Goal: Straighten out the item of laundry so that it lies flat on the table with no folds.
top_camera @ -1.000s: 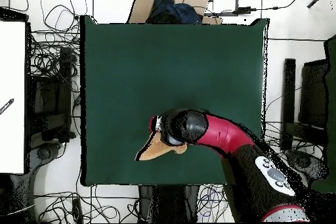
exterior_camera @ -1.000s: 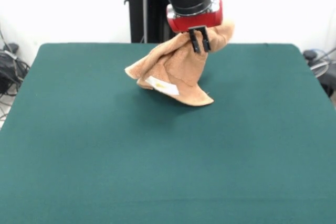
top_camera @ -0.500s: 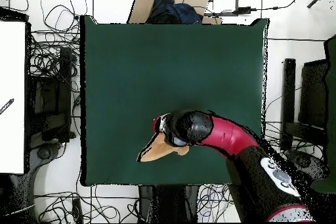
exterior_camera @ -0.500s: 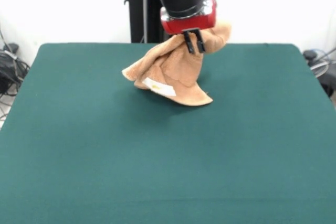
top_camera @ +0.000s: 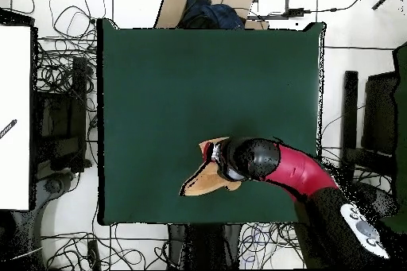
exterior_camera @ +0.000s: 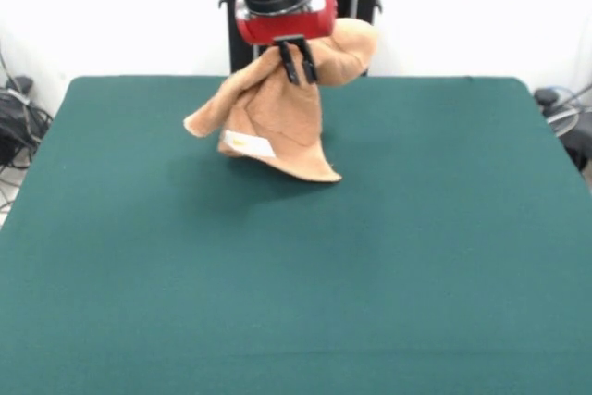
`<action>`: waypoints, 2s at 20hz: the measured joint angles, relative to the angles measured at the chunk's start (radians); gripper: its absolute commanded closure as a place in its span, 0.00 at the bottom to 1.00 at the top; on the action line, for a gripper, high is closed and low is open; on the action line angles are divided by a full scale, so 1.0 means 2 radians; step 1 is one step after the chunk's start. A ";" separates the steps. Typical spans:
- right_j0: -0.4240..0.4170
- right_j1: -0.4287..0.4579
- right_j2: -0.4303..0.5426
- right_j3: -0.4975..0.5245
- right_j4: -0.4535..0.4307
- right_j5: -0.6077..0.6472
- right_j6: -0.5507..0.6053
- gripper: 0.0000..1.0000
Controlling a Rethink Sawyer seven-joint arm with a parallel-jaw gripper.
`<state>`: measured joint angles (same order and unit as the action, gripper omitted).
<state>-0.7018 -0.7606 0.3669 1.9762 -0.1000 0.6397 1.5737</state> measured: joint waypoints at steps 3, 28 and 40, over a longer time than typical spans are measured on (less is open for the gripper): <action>-0.001 -0.010 0.000 -0.004 -0.007 0.009 0.000 1.00; -0.062 -0.016 0.037 -0.018 -0.021 0.020 0.000 1.00; -0.086 -0.021 0.063 -0.016 -0.027 0.020 0.000 1.00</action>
<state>-0.8739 -0.8018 0.4935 1.9434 -0.1535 0.6796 1.5737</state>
